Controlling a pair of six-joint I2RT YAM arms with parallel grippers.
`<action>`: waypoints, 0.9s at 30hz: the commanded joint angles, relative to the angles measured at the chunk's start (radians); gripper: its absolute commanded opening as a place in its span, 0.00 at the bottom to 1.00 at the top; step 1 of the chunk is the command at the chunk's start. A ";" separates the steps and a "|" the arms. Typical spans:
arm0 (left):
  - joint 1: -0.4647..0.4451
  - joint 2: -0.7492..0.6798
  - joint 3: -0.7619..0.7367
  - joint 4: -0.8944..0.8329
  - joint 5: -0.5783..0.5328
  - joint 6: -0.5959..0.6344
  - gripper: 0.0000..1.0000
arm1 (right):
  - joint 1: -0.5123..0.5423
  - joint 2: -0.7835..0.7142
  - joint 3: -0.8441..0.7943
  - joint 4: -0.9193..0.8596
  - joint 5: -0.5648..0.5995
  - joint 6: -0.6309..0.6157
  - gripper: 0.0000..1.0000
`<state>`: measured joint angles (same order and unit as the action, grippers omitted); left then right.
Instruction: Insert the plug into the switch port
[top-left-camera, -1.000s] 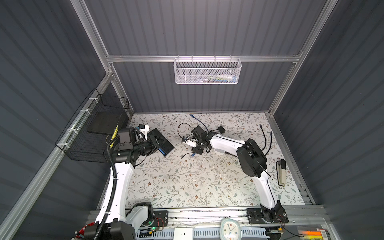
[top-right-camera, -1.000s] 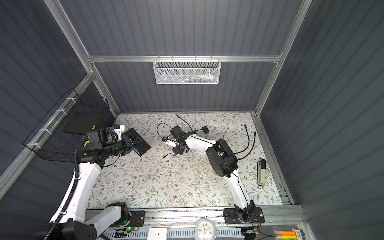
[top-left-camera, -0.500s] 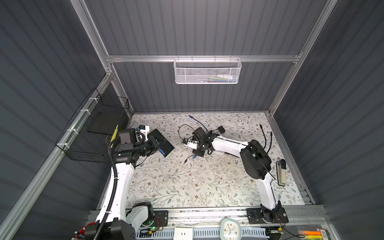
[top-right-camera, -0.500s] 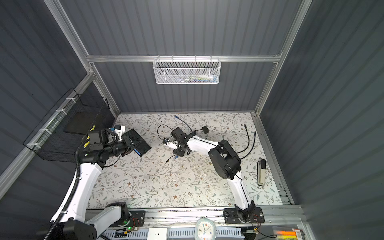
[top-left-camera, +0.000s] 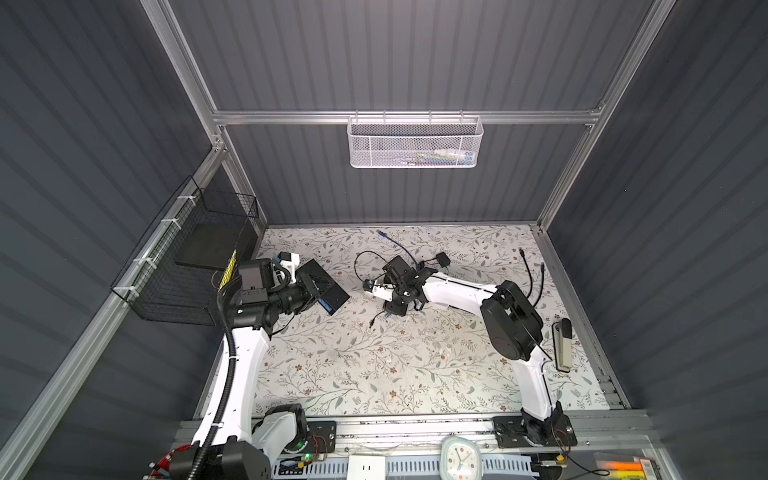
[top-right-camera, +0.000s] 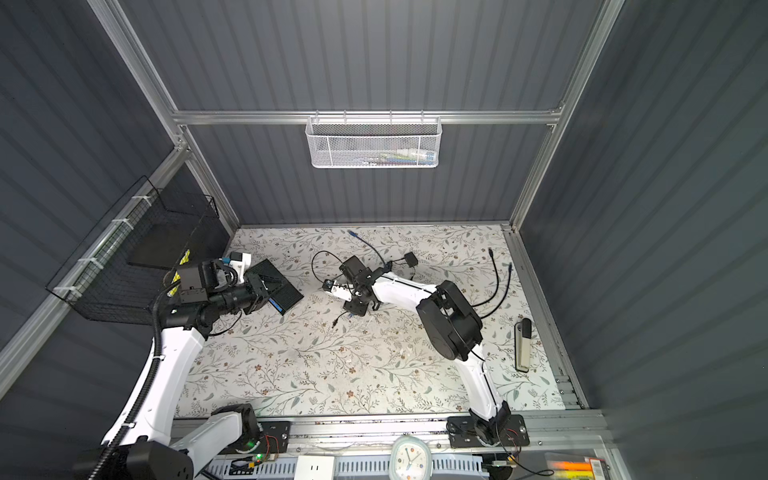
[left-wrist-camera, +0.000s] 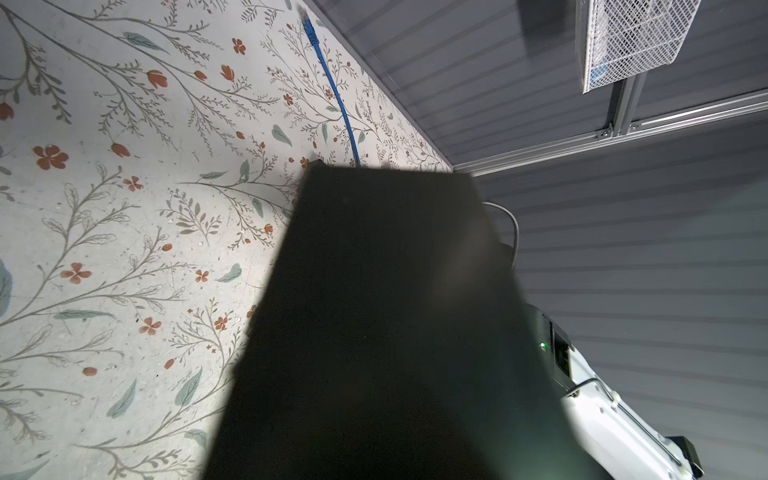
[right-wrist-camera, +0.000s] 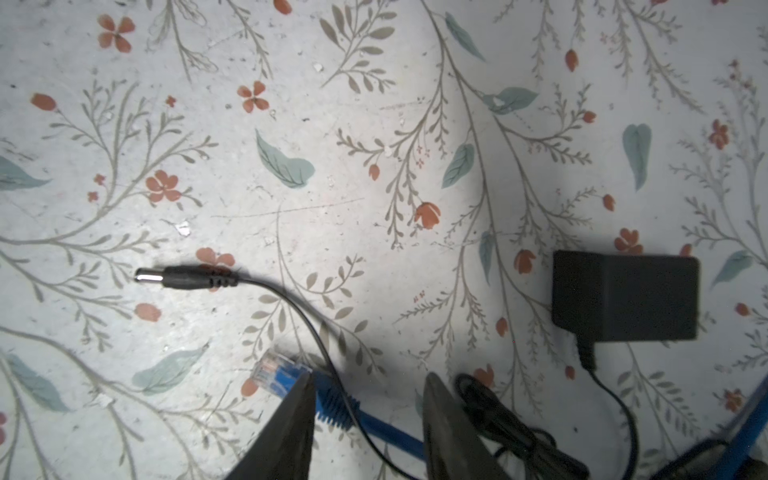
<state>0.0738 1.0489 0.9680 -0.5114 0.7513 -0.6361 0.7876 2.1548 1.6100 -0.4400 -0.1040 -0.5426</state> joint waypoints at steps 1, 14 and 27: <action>0.009 -0.016 -0.003 0.034 0.034 -0.009 0.09 | 0.016 0.012 0.001 -0.022 -0.026 0.012 0.44; 0.009 -0.033 -0.007 0.039 0.039 -0.017 0.11 | 0.021 0.089 0.040 -0.049 -0.051 0.026 0.44; 0.009 -0.083 -0.004 0.006 0.017 -0.018 0.13 | -0.005 0.116 0.052 -0.082 -0.070 0.009 0.07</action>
<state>0.0738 0.9993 0.9562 -0.4953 0.7597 -0.6510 0.7986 2.2219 1.6424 -0.4648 -0.1593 -0.5243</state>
